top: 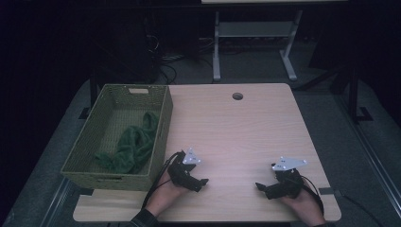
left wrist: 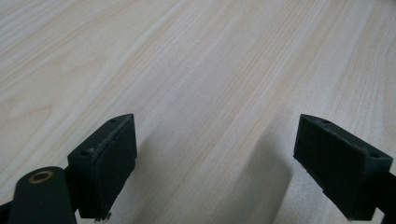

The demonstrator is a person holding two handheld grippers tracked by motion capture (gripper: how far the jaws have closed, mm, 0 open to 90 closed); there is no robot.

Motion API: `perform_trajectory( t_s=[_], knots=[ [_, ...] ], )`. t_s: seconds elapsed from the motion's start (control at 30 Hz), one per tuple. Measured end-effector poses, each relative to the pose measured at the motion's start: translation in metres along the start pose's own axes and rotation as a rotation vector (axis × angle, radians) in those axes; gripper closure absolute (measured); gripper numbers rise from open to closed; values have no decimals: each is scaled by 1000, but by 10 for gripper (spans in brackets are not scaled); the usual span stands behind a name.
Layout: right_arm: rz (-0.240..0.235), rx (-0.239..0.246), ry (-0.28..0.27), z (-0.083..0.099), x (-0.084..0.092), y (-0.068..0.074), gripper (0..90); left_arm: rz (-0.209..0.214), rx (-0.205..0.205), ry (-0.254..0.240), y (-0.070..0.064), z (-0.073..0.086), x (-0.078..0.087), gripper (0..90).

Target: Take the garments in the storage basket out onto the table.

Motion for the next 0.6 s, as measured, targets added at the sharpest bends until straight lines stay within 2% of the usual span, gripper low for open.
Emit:
perform_trajectory(
  t_s=[0.3, 0.37, 0.6],
  knots=[
    [-4, 6, 1, 0, 0, 0, 34, -9, -6, -2, 4, -6, 5, 130],
    [-4, 5, 2, 0, 0, 0, 34, -8, 3, -11, 4, -8, 6, 130],
    [-4, 7, 3, 0, 0, 0, 34, -13, -14, -13, 5, -12, 11, 130]
  ],
)
Point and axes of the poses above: each handheld gripper's, and its own axes: x roughly backward along the jaws, z roughly out of its underside, y roughly to its left, the point moved 4 cm from there along -x, roughly forward along the jaws
